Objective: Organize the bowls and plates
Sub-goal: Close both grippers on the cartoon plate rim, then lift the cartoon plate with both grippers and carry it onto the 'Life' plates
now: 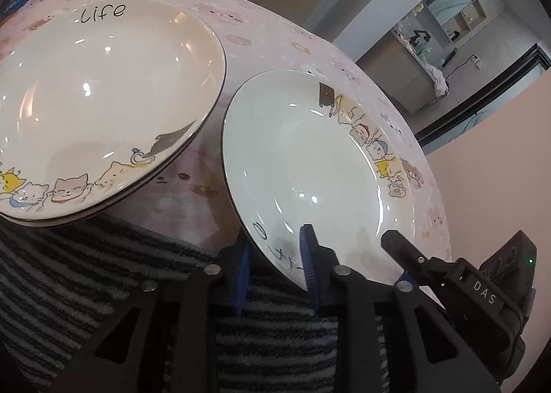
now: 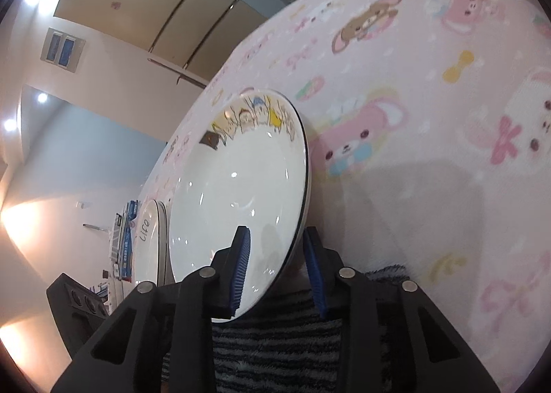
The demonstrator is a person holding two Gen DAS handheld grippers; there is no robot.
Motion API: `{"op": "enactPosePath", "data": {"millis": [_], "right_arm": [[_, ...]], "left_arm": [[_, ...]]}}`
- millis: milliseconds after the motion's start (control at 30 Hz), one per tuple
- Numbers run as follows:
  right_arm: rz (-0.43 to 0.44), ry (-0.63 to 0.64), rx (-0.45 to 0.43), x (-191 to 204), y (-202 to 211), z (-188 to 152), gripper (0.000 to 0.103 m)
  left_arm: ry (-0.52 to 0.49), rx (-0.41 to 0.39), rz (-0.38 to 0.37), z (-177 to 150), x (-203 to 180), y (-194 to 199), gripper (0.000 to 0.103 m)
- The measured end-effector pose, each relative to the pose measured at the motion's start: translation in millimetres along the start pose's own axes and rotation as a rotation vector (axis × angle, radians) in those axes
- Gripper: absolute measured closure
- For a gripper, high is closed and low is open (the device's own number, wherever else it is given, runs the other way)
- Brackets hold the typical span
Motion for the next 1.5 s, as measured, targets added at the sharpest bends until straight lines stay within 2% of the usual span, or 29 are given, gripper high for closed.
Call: {"op": "enactPosePath", "data": {"millis": [67, 167, 300, 533, 667, 967, 1067, 1133, 1200, 1300, 1500], "right_arm": [[-0.014, 0.014, -0.006, 2, -2, -1, 0.076], [-0.051, 0.038, -0.033, 3, -2, -3, 0.084], [-0.061, 0.057, -0.055, 4, 0, -5, 0.084], [-0.127, 0.149, -0.099, 13, 4, -10, 0.083], [-0.126, 0.217, -0.160, 25, 14, -13, 0.083], [-0.082, 0.268, -0.253, 40, 37, -13, 0.082], [-0.048, 0.283, -0.288, 46, 47, -14, 0.082], [-0.013, 0.303, -0.305, 54, 54, -14, 0.082], [0.028, 0.311, -0.308, 62, 59, -14, 0.081], [0.034, 0.340, -0.319, 73, 66, -16, 0.081], [0.060, 0.388, -0.284, 104, 67, -31, 0.081]], "left_arm": [[0.006, -0.017, -0.003, 0, 2, 0, 0.083], [0.014, -0.039, -0.033, 2, 5, -1, 0.083], [-0.009, -0.062, -0.033, 0, 4, 1, 0.083], [-0.047, -0.072, -0.028, -2, -1, 0, 0.083], [-0.053, -0.076, -0.025, -3, -2, 0, 0.083], [-0.096, -0.163, -0.075, -3, -11, 19, 0.082], [-0.114, -0.210, -0.098, -2, -14, 29, 0.081], [-0.131, -0.214, -0.089, 1, -17, 34, 0.080], [-0.098, -0.205, -0.115, 4, -13, 38, 0.080], [-0.079, -0.209, -0.144, 8, -10, 45, 0.080], [-0.095, -0.290, -0.130, 15, 0, 80, 0.079]]}}
Point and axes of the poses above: each gripper's, at about its wrist camera, not at the fingertips, and y roughly against the way its jaws point, x to its left, z to its top, the point moved 5 cm from there along -y, roughly the way its jaws point, and after that the axes turned 1 degree about -z, right-handed, at the moved point
